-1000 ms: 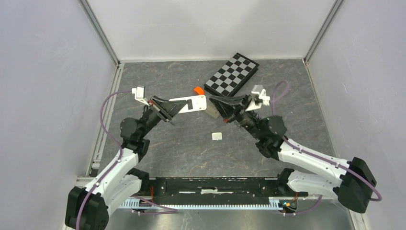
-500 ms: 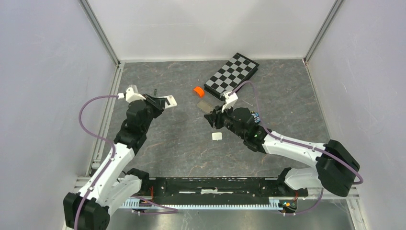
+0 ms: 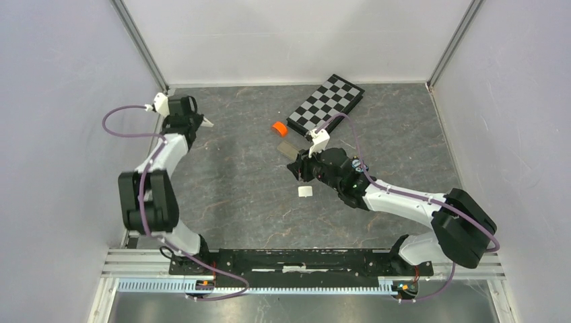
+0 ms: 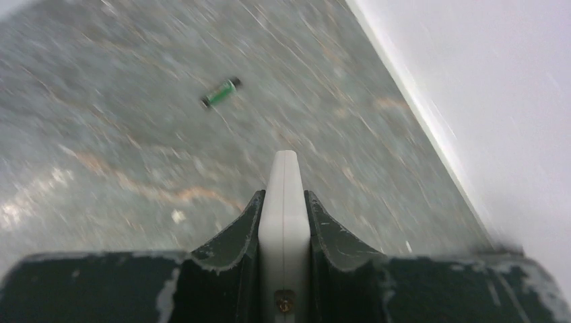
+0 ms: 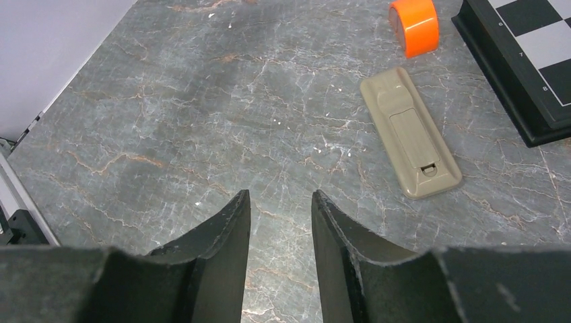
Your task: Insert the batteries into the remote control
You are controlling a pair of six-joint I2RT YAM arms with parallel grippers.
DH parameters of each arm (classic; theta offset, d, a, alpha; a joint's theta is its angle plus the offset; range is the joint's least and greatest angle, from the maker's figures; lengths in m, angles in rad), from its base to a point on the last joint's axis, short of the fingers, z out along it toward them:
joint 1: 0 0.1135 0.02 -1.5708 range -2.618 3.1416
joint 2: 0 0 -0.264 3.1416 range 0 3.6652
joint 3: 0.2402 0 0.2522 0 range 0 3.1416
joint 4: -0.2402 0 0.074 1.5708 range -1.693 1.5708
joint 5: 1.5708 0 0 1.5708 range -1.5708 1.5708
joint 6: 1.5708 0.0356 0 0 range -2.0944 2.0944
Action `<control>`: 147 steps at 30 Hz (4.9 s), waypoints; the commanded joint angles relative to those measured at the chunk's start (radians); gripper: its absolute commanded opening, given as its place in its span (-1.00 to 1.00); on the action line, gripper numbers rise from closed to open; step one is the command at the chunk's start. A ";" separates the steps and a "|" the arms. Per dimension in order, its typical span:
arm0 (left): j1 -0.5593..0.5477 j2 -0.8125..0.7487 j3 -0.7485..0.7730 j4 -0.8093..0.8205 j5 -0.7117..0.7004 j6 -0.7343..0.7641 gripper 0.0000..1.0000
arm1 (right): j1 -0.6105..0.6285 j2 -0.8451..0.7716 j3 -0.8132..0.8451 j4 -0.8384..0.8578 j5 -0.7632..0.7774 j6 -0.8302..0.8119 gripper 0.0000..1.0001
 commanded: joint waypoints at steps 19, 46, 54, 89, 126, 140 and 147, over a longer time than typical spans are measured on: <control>0.247 0.679 0.656 -0.059 -0.174 0.313 -0.96 | -0.075 0.017 0.001 0.036 -0.146 0.049 -0.34; 0.259 0.512 0.527 -0.125 -0.084 0.222 -0.96 | -0.094 -0.026 -0.019 -0.002 -0.150 0.062 -0.27; 0.124 0.311 0.291 -0.082 0.112 0.075 -0.96 | -0.097 -0.005 -0.002 -0.033 -0.137 0.100 -0.21; -0.241 -0.113 -0.454 0.014 0.334 -0.118 0.42 | -0.108 -0.076 -0.083 -0.047 -0.129 0.129 -0.21; 0.304 0.529 0.708 -0.583 -0.123 0.530 0.02 | -0.155 -0.024 0.034 -0.186 -0.121 0.116 -0.37; 0.373 0.783 0.905 -0.607 -0.066 0.654 -0.31 | -0.160 0.106 0.123 -0.198 -0.159 0.148 -0.42; 0.378 0.826 0.956 -0.627 -0.046 0.680 -0.30 | -0.162 0.119 0.116 -0.193 -0.160 0.160 -0.43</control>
